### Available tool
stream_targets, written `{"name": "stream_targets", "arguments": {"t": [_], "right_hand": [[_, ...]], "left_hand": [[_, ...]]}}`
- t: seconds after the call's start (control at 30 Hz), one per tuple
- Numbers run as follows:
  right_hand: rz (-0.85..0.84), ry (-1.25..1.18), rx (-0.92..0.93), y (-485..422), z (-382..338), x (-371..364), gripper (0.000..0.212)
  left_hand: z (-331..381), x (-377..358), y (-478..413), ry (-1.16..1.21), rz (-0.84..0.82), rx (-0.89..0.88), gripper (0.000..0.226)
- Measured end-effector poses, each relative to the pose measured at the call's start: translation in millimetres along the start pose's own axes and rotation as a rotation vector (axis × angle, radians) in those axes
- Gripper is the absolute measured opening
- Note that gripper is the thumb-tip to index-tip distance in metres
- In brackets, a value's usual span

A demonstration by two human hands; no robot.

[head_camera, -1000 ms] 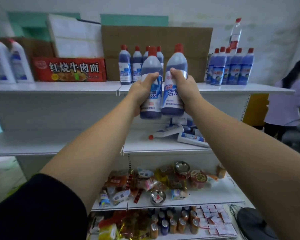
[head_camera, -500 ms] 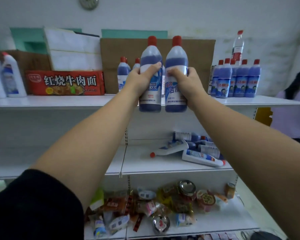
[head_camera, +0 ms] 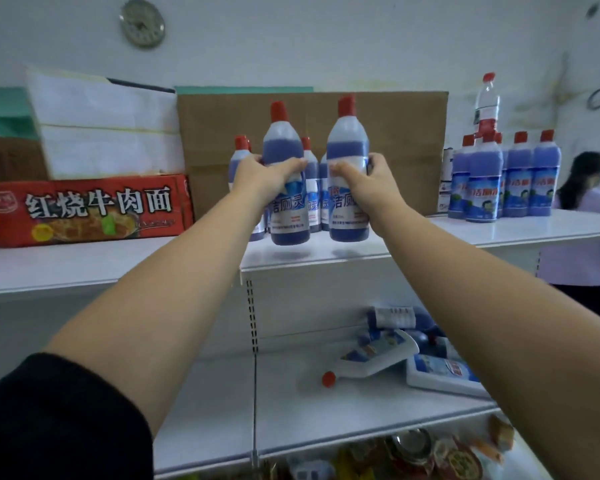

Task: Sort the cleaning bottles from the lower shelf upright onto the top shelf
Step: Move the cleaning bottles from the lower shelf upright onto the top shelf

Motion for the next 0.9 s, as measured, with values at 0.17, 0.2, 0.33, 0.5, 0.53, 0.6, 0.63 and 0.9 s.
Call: {"name": "stream_targets", "arguments": {"t": [0.17, 0.2, 0.33, 0.5, 0.53, 0.6, 0.63, 0.9], "right_hand": [[-0.019, 0.031, -0.024, -36.7, 15.5, -6.5, 0.056], [-0.021, 0.030, -0.023, -43.3, 19.0, -7.6, 0.056], [-0.042, 0.048, -0.025, -67.9, 29.4, -14.5, 0.056], [-0.071, 0.029, -0.032, -92.7, 45.6, -23.3, 0.049], [-0.083, 0.028, -0.038, -96.0, 48.5, -24.9, 0.046], [-0.115, 0.052, -0.055, -101.9, 54.8, -28.3, 0.046], [-0.126, 0.063, -0.060, -104.0, 57.0, -29.9, 0.048], [-0.175, 0.116, -0.090, -113.1, 63.8, -33.5, 0.060]], "left_hand": [[-4.6, -0.1, -37.4, -0.112, 0.003, -0.015, 0.076], [-4.1, -0.9, -44.0, -0.151, 0.006, -0.027, 0.078], [3.5, -3.8, -64.2, -0.356, 0.033, -0.073, 0.076], [-2.5, -6.3, -83.3, -0.528, 0.032, 0.036, 0.077], [-3.9, -6.1, -86.4, -0.565, 0.033, 0.059, 0.071], [-6.2, -5.4, -91.3, -0.604, 0.032, 0.093, 0.058], [-7.7, -5.3, -93.6, -0.607, 0.025, 0.111, 0.055], [1.3, -8.1, -96.1, -0.756, 0.003, 0.126, 0.040]]}}
Point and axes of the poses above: each hand's wrist, its own y-axis away from the middle knuckle, its own x-axis out of the back of the hand, z = x × y, the point moved 10 cm from there along -y, towards the middle knuckle, and after that the axes turned 11 degrees about -z, right-handed, at the moved point
